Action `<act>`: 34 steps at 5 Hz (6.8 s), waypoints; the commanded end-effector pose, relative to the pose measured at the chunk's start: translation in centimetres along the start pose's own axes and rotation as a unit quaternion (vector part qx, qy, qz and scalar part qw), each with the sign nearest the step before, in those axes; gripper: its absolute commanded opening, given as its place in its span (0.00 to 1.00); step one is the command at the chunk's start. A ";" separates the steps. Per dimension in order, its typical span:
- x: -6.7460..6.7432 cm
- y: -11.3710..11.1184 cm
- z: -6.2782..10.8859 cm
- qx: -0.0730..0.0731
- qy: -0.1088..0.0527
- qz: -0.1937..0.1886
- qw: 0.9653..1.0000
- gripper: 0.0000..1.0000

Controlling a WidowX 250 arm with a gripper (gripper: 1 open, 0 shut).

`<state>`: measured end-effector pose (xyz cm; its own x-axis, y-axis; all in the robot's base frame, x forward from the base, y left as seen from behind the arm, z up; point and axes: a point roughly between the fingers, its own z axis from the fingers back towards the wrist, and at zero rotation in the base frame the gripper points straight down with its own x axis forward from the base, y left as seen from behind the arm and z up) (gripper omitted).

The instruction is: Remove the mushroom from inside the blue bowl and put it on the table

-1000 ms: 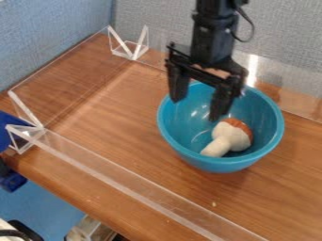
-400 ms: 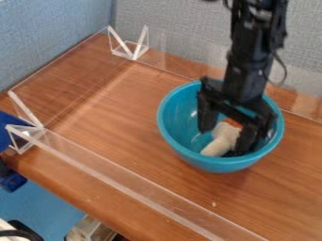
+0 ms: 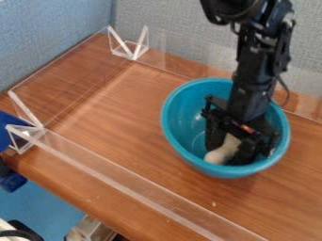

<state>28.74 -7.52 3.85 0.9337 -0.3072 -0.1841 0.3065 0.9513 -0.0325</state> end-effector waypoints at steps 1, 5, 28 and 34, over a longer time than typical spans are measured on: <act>1.3 0.2 1.3 0.007 -0.026 -0.001 1.000 0.00; 3.5 3.0 5.3 0.043 -0.077 0.005 0.996 0.00; -7.7 15.1 5.5 0.069 -0.090 0.075 0.991 0.00; -6.7 16.5 2.0 0.083 -0.058 0.083 0.991 1.00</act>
<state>27.08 9.62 4.55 0.9773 -0.1702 -0.1265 0.1855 0.9752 0.1205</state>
